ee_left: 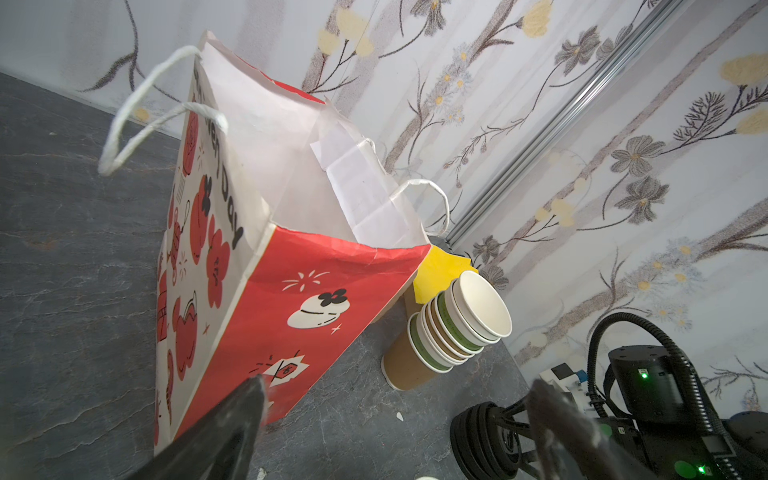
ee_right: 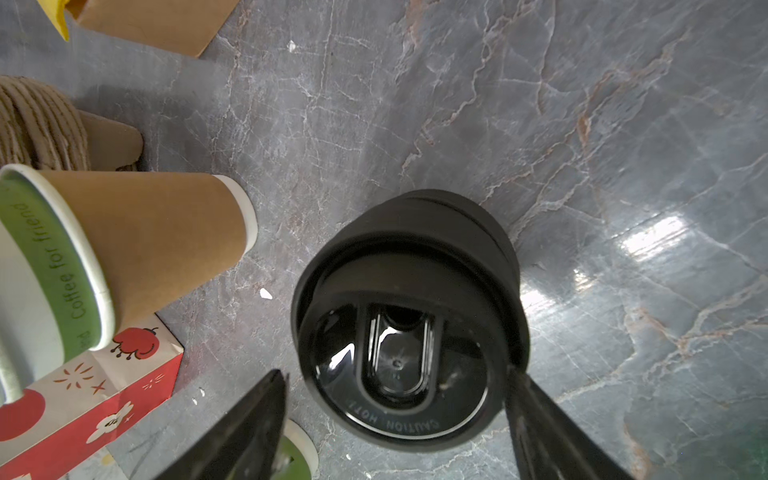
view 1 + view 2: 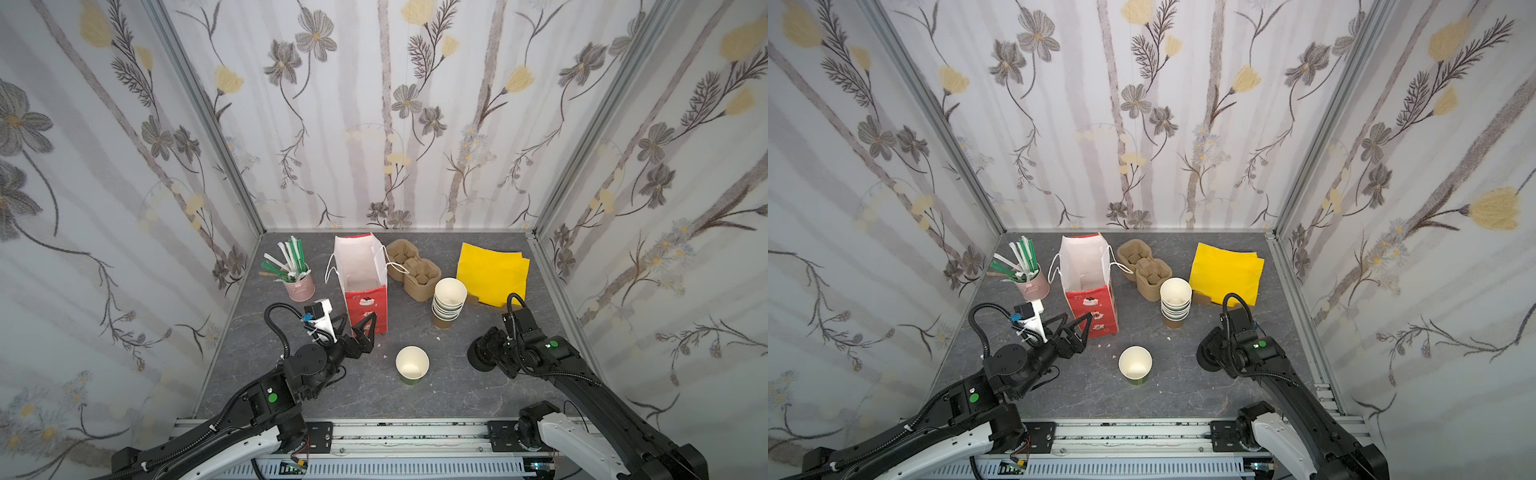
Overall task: Pack a coffee takeout order
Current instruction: Move the multiple cup lids to the middle-right of the table, then pick up the lid from the lid.
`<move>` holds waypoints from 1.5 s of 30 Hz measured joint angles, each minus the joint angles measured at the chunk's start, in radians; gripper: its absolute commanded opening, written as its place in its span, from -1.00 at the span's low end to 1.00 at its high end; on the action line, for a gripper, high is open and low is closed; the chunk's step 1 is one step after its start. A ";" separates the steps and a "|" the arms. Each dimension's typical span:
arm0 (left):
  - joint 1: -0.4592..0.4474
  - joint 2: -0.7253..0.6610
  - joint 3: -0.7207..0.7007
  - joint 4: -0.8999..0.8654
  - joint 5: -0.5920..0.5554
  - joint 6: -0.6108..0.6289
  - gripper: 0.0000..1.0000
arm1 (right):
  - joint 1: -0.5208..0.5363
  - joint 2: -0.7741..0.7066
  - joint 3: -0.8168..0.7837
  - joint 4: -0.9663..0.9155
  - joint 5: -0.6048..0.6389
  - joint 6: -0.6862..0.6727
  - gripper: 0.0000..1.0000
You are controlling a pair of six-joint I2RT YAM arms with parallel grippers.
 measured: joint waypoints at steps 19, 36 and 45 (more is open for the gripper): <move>0.000 -0.008 0.000 0.000 0.000 0.000 1.00 | 0.000 0.089 0.035 0.025 0.051 -0.022 0.61; 0.001 -0.015 0.000 0.000 -0.001 0.000 1.00 | 0.013 0.130 0.074 0.011 0.089 -0.051 0.41; 0.001 -0.007 0.000 0.000 -0.001 0.000 1.00 | 0.033 0.064 0.102 -0.048 0.159 -0.091 0.37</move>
